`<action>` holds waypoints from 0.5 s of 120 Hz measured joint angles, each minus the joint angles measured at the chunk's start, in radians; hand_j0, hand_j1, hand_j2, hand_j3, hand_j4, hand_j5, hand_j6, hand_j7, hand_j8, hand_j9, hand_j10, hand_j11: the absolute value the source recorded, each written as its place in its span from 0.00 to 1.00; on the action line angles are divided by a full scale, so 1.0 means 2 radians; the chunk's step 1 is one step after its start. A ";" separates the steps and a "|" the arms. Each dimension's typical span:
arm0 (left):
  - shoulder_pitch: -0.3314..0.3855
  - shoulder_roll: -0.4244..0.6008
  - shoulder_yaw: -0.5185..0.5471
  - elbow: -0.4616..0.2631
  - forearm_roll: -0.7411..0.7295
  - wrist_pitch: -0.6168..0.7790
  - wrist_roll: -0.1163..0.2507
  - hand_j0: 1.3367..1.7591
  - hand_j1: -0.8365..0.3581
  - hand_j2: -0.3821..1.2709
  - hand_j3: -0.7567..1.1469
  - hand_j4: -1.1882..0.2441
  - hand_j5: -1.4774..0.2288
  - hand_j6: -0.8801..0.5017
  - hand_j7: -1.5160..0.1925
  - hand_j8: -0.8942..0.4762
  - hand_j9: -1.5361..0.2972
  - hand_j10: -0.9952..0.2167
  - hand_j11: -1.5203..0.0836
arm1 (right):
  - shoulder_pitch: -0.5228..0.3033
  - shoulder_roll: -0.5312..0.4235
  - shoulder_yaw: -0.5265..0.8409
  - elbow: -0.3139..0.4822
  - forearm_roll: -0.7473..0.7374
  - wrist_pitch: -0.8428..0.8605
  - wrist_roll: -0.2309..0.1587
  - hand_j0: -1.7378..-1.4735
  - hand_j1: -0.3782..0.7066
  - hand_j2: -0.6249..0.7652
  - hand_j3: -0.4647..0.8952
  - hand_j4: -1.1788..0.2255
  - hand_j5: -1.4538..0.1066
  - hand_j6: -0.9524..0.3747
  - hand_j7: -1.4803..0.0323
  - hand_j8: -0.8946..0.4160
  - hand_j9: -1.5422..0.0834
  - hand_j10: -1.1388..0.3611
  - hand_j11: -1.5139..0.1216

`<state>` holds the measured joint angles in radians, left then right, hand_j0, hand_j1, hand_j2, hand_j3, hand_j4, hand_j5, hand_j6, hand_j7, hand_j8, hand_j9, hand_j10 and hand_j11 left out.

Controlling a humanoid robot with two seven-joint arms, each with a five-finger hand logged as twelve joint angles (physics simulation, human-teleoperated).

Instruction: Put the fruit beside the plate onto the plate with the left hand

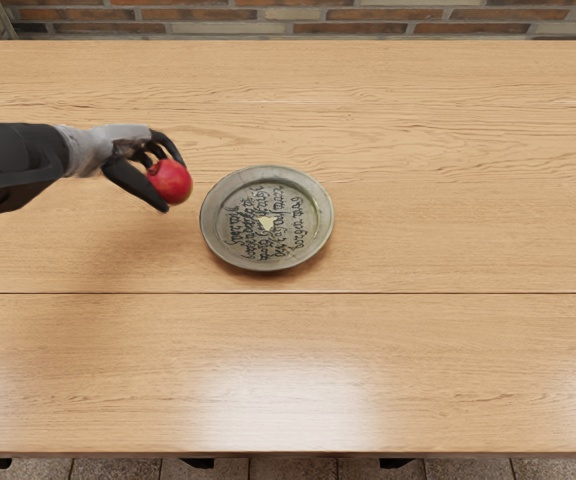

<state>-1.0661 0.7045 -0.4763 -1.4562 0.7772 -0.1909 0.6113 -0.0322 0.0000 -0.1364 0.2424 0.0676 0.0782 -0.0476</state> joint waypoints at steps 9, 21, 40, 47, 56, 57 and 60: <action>-0.001 -0.002 -0.014 0.000 -0.045 -0.001 0.000 0.73 0.37 0.41 0.40 0.64 0.22 0.48 0.27 0.39 0.27 0.19 0.30 | 0.000 0.000 0.000 0.000 0.000 0.000 0.000 0.30 0.04 0.45 0.34 0.83 0.92 0.71 0.97 0.67 0.94 0.75 0.92; 0.002 -0.019 -0.025 0.000 -0.085 -0.002 0.000 0.73 0.38 0.41 0.40 0.63 0.22 0.47 0.28 0.38 0.27 0.20 0.31 | 0.000 0.000 0.000 0.000 0.000 0.000 0.000 0.30 0.04 0.45 0.34 0.83 0.92 0.71 0.97 0.67 0.94 0.75 0.92; 0.000 -0.062 -0.037 0.002 -0.106 -0.003 0.000 0.74 0.38 0.41 0.40 0.63 0.23 0.47 0.28 0.38 0.28 0.20 0.31 | 0.000 0.000 0.000 0.000 0.000 0.000 0.000 0.30 0.04 0.45 0.34 0.83 0.92 0.71 0.97 0.67 0.94 0.75 0.92; 0.000 -0.073 -0.039 0.007 -0.110 -0.003 0.000 0.74 0.38 0.43 0.40 0.63 0.23 0.47 0.28 0.38 0.28 0.20 0.31 | 0.000 0.000 0.000 0.000 0.000 0.000 0.000 0.30 0.04 0.45 0.34 0.83 0.92 0.71 0.97 0.67 0.94 0.75 0.92; 0.003 -0.081 -0.040 0.015 -0.111 -0.002 0.000 0.74 0.39 0.42 0.40 0.62 0.24 0.46 0.29 0.38 0.28 0.20 0.31 | 0.000 0.000 0.000 0.000 0.000 0.000 0.000 0.30 0.04 0.45 0.34 0.83 0.92 0.71 0.97 0.67 0.94 0.75 0.92; 0.004 -0.081 -0.040 0.016 -0.111 -0.002 0.000 0.74 0.39 0.42 0.40 0.62 0.24 0.46 0.29 0.38 0.28 0.20 0.31 | 0.000 0.000 0.000 0.000 0.000 0.000 0.000 0.30 0.04 0.45 0.34 0.83 0.92 0.71 0.97 0.67 0.94 0.75 0.92; 0.005 -0.081 -0.040 0.020 -0.111 -0.002 0.000 0.74 0.39 0.41 0.40 0.62 0.24 0.46 0.29 0.38 0.28 0.21 0.31 | 0.000 0.000 0.000 0.000 0.000 0.000 0.000 0.30 0.04 0.45 0.34 0.83 0.92 0.71 0.97 0.67 0.94 0.75 0.92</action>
<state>-1.0552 0.5416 -0.5561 -1.4157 0.5551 -0.1949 0.6111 -0.0322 0.0000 -0.1365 0.2424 0.0676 0.0782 -0.0476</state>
